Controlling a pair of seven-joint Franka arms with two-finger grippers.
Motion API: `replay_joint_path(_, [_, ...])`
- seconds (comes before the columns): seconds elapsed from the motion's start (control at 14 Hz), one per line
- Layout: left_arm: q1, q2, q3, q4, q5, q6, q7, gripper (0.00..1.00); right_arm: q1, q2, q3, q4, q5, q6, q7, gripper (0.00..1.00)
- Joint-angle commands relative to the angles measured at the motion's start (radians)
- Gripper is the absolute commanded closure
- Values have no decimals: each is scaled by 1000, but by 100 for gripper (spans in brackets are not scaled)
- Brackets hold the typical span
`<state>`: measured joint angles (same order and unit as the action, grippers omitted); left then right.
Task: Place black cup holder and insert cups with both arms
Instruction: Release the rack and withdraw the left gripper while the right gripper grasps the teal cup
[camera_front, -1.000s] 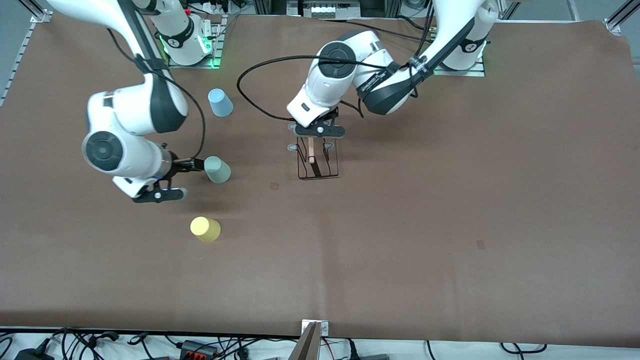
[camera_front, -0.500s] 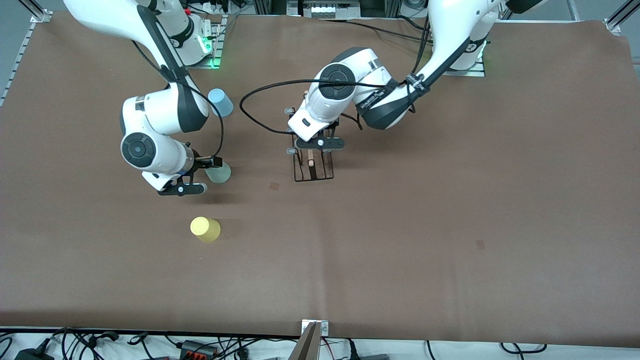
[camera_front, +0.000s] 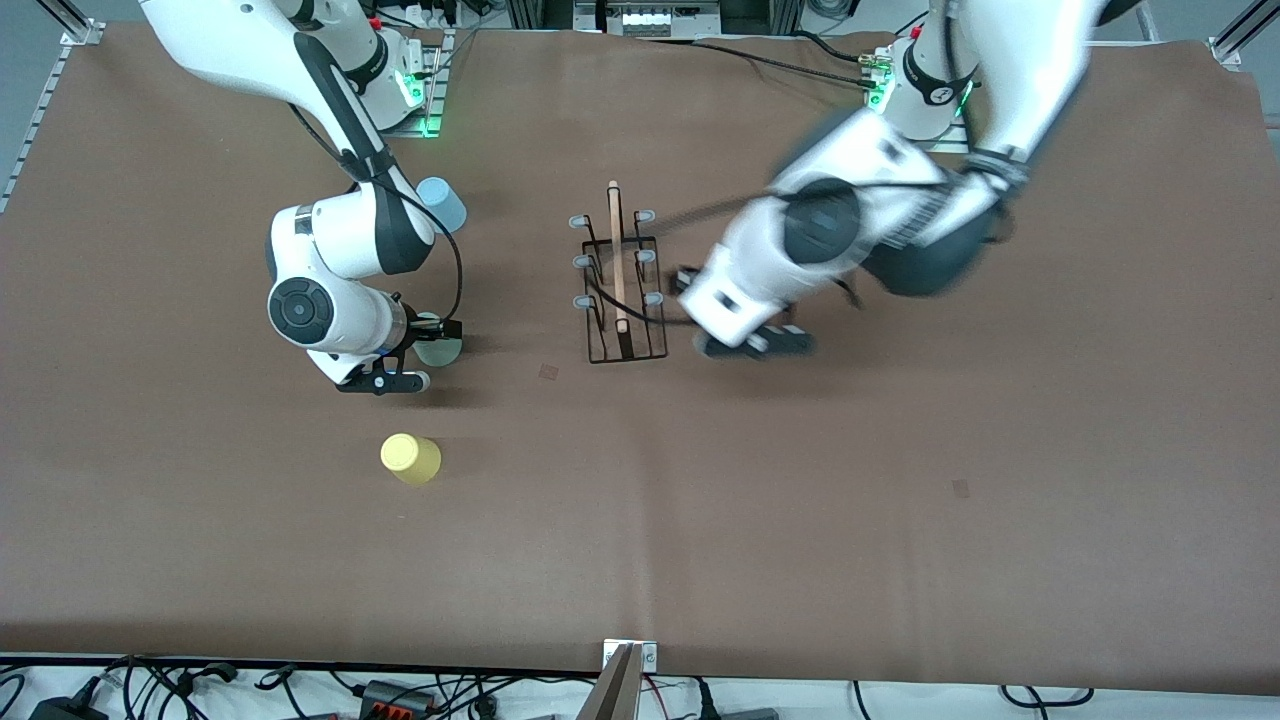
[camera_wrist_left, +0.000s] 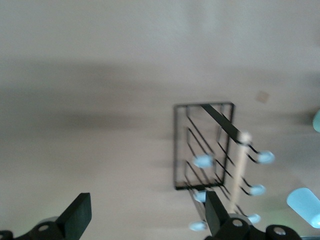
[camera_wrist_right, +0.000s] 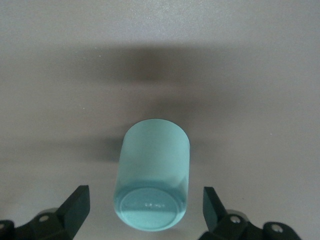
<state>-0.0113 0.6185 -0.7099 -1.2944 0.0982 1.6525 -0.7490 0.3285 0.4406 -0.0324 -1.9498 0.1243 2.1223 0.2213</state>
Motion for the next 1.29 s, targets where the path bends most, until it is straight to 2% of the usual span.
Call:
replay_joint_path(0.0, [40,-11,-4,-3,25,-23,37,0,3,10,0,-6,17,16,12,0])
replay_joint_path(0.14, [95,-25,13,-6,23,-36,45,0,0,9,0,-8,17,-4,13,0])
replay_joint_path(0.21, [131,-52,27,-22,22,-60,69,0,0,9,0,-8,17,-13,13,19])
replay_joint_path(0.29, [140,-98,90,-54,17,-62,127,0,0,9,-1,-6,17,-22,13,37])
replay_joint_path(0.36, [134,-162,181,-95,5,-62,239,0,1,9,-1,-1,17,-36,12,53])
replay_joint_path(0.5, [126,-247,327,-155,-50,-75,394,0,4,4,-1,20,15,-51,9,68])
replay_joint_path(0.64, [108,-330,452,-200,-75,-88,437,0,4,-6,0,90,12,-118,-6,72])
replay_joint_path(0.86, [54,-440,596,-189,-61,-118,438,0,61,-22,2,274,14,-330,9,72])
replay_joint_path(1.0, [68,-468,609,-197,-58,-167,462,0,116,-33,3,328,34,-419,21,72])
replay_joint_path(1.07, [70,-479,609,-212,-60,-181,474,0,147,-48,3,330,76,-441,24,72])
replay_joint_path(1.21, [73,-532,607,-313,-67,-53,541,0,196,-66,3,330,104,-473,24,71])
